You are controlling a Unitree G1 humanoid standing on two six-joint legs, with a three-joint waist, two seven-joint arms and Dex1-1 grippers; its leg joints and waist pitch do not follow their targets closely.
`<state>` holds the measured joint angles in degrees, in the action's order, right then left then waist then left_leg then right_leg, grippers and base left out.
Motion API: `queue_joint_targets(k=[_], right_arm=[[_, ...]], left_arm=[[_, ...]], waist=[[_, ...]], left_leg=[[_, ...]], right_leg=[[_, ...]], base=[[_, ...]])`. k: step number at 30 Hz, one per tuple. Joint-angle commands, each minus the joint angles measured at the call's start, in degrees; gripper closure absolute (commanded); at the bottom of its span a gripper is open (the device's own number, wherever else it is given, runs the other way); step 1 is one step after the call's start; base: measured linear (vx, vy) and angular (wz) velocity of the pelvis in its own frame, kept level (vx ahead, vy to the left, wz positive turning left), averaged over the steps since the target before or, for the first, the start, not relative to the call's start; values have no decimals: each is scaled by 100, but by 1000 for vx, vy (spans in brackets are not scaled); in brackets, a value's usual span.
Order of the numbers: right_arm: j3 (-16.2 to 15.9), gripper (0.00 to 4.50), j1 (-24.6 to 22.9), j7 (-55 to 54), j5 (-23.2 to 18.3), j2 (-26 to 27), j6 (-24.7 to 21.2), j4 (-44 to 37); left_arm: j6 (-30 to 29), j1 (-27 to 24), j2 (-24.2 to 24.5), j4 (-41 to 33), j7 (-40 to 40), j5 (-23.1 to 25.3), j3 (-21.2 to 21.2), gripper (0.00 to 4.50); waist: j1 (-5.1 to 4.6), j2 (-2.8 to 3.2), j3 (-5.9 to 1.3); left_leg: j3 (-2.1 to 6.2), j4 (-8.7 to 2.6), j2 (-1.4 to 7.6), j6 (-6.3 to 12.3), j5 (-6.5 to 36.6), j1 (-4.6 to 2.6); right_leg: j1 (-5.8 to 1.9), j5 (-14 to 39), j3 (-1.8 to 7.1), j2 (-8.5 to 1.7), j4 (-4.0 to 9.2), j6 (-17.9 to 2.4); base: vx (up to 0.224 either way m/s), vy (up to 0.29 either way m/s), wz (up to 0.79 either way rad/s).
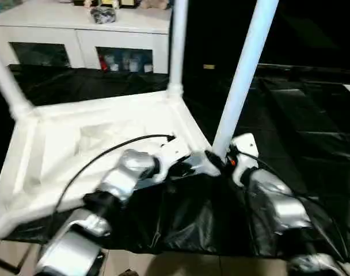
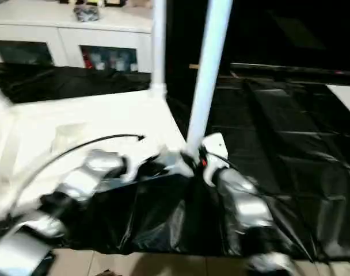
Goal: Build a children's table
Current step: Rotate leg to tighten
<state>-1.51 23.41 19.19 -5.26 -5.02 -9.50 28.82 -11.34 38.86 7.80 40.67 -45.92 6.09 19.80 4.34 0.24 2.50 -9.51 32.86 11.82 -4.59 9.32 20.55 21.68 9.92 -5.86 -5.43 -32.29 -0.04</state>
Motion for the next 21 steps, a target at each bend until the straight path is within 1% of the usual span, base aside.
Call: queue_joint_targets(k=[1, 2, 3, 4, 5, 6, 7, 8, 9, 10, 11, 12, 13, 14, 15, 16, 17, 18, 19, 20, 21], right_arm=[[-377, 255, 29, -142, -15, 549, -295, 410], [-336, 255, 98, -218, -5, 631, -265, 510], [-349, 255, 155, -263, 62, 680, -167, 586], [-380, 220, 187, -266, 127, 698, -59, 619], [-376, 199, 189, -143, 101, 696, 11, 588], [-376, 185, 189, -143, 101, 696, 11, 588], [-331, 182, 180, 58, -7, 702, 18, 503], [-319, 164, 177, 103, -42, 701, 3, 480], [-321, 164, 161, 206, -89, 673, -26, 420], [-335, 150, 154, 279, -83, 632, -16, 400], [-375, 141, 135, 411, -59, 551, 16, 360], [-437, 141, 100, 574, -22, 425, 40, 274], [-486, 126, 73, 700, 16, 306, 64, 204], [-510, 126, 54, 806, 15, 233, 76, 163], [-550, 126, 18, 1058, 1, 52, 87, 79], [-570, 126, -3, 1246, -15, -85, 100, 27], [-582, 126, -14, 1364, -24, -173, 110, -4], [-575, 126, -22, 1593, -56, -320, 128, -44], [-567, 126, -22, 1653, -61, -356, 131, -52], [-562, 126, -22, 1694, -65, -380, 134, -58], [-556, 126, -28, 1872, -90, -487, 134, -86]], left_arm=[[85, 308, -393, -4, 455, 15, -9, 450], [107, 334, -432, 36, 476, 50, -2, 450], [145, 361, -460, 81, 504, 91, 12, 450], [184, 375, -466, 106, 503, 118, 28, 450], [224, 366, -444, 102, 436, 124, 46, 450], [224, 366, -444, 102, 436, 124, 46, 450], [296, 339, -393, 90, 333, 115, 62, 450], [313, 332, -381, 86, 313, 112, 64, 450], [348, 307, -340, 67, 260, 104, 65, 450], [381, 289, -307, 59, 212, 105, 64, 450], [440, 257, -251, 42, 136, 106, 65, 450], [503, 213, -183, 13, 39, 92, 57, 450], [547, 175, -128, -12, -62, 74, 43, 450], [599, 146, -87, -47, -148, 58, 47, 450], [680, 104, -31, -95, -276, 42, 50, 450], [737, 39, 54, -199, -461, -19, 39, 450], [772, -6, 111, -272, -588, -63, 30, 450], [810, -72, 229, -379, -804, -121, 27, 450], [826, -81, 257, -393, -853, -130, 32, 450], [837, -88, 276, -402, -887, -136, 35, 450], [864, -118, 351, -450, -1003, -160, 42, 450]], waist=[[-90, 32, -263], [-112, 30, -263], [-140, 37, -251], [-158, 55, -238], [-176, 59, -225], [-183, 60, -223], [-187, 58, -225], [-196, 46, -237], [-195, 50, -236], [-193, 56, -233], [-204, 43, -233], [-209, 46, -231], [-213, 40, -233], [-206, 36, -236], [-192, 30, -238], [-174, 18, -246], [-168, 12, -250], [-157, 7, -267], [-147, -1, -273], [-126, -18, -283], [-87, -27, -289]], left_leg=[[144, -459, 94, -152, 3067, -145], [147, -469, 96, -147, 3117, -147], [149, -472, 99, -134, 3257, -174], [145, -464, 102, -132, 3383, -230], [145, -469, 110, -114, 3492, -255], [151, -473, 111, -111, 3540, -258], [151, -481, 111, -98, 3564, -247], [160, -493, 118, -84, 3516, -215], [163, -502, 120, -78, 3497, -202], [163, -507, 117, -74, 3484, -194], [160, -504, 110, -74, 3495, -203], [156, -504, 110, -71, 3503, -207], [152, -505, 111, -54, 3467, -199], [139, -500, 114, -38, 3390, -200], [135, -500, 117, -23, 3277, -192], [124, -506, 126, 9, 3160, -165], [110, -509, 126, 36, 3078, -146], [95, -514, 135, 66, 2902, -122], [90, -512, 137, 79, 2805, -106], [63, -504, 137, 112, 2577, -76], [25, -484, 134, 137, 2374, -84]], right_leg=[[-122, 3480, 50, -323, 618, -268], [-126, 3427, 43, -325, 626, -281], [-108, 3393, 27, -322, 656, -292], [-81, 3386, 8, -321, 688, -305], [-85, 3356, -16, -326, 712, -307], [-96, 3363, -34, -329, 723, -292], [-122, 3343, -50, -336, 729, -272], [-162, 3284, -55, -359, 711, -271], [-173, 3271, -58, -366, 705, -267], [-174, 3271, -60, -369, 707, -259], [-152, 3288, -60, -380, 710, -262], [-146, 3289, -56, -382, 715, -263], [-148, 3259, -41, -387, 709, -286], [-135, 3216, -16, -403, 698, -334], [-138, 3139, 5, -415, 683, -398], [-161, 3005, 34, -417, 652, -450], [-164, 2929, 57, -416, 635, -486], [-164, 2741, 97, -425, 595, -596], [-172, 2634, 111, -425, 568, -651], [-171, 2406, 152, -418, 516, -766], [-141, 2246, 191, -417, 485, -868]], base=[[0, 0, 0], [0, 0, 0], [0, 0, 0], [0, 0, 0], [0, 0, 0], [0, 0, 0], [0, 0, 0], [0, 0, 0], [0, 0, 0], [0, 0, 0], [0, 0, 0], [0, 0, 0], [0, 0, 0], [0, 0, 0], [0, 0, 0], [0, 0, 0], [0, 0, 0], [0, 0, 0], [0, 0, 0], [0, 0, 0], [0, 0, 0]])
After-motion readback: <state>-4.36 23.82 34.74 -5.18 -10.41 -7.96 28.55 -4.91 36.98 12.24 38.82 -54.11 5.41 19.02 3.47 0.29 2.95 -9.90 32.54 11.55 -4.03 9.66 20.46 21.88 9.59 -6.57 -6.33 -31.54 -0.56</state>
